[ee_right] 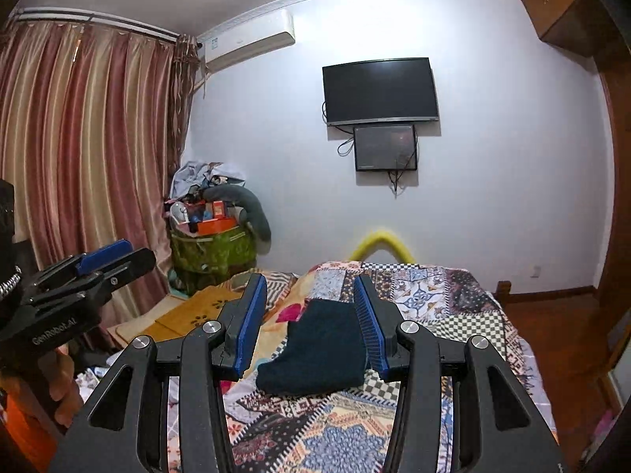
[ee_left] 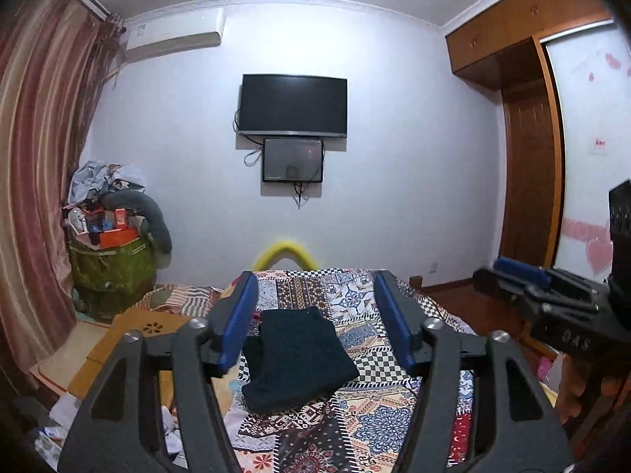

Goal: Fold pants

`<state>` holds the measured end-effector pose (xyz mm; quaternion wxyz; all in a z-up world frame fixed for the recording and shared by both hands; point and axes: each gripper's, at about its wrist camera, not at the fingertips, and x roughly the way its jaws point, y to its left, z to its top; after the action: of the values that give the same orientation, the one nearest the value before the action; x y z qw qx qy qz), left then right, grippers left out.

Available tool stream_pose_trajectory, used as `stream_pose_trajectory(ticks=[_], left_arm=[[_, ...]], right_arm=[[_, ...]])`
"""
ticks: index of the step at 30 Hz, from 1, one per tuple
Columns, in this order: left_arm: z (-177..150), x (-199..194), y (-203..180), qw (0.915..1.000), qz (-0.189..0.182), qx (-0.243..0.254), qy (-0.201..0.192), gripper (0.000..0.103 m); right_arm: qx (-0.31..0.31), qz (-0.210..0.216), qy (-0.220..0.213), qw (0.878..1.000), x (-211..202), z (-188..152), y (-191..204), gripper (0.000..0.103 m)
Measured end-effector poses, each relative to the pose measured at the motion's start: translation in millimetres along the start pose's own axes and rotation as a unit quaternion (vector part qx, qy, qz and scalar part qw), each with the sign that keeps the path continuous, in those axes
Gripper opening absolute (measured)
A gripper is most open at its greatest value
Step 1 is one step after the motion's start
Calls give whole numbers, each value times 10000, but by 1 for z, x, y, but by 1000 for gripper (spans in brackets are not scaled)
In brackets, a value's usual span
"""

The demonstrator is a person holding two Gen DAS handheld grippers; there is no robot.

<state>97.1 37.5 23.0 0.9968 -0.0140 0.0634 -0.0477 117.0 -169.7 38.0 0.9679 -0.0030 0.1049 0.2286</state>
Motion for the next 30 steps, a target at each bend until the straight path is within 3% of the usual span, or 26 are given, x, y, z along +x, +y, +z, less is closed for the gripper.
stream_pose_trajectory(ticks=[3,5,8,12,30], left_arm=[[-3,-14,-5,9998,110,91,-106,74],[-6,-17,-6,9997,180,73,-132,97],[-10,-15,-4,9998,195,-19,-53,101],[-14,-14,-1,9996,268,-60,-4,103],[-29,-7,-9,9993,355,89,25,103]], right_arm=[[62,-44,-23,10000,-6,-4,0,68],[80,-122,-8,9999,-3,-7,1,75],[32,-288,63,9996,3,-8,2,82],[74,-434,47,9990,3,-11,3,103],[88,-499,40,9987,-2,-26,3,103]])
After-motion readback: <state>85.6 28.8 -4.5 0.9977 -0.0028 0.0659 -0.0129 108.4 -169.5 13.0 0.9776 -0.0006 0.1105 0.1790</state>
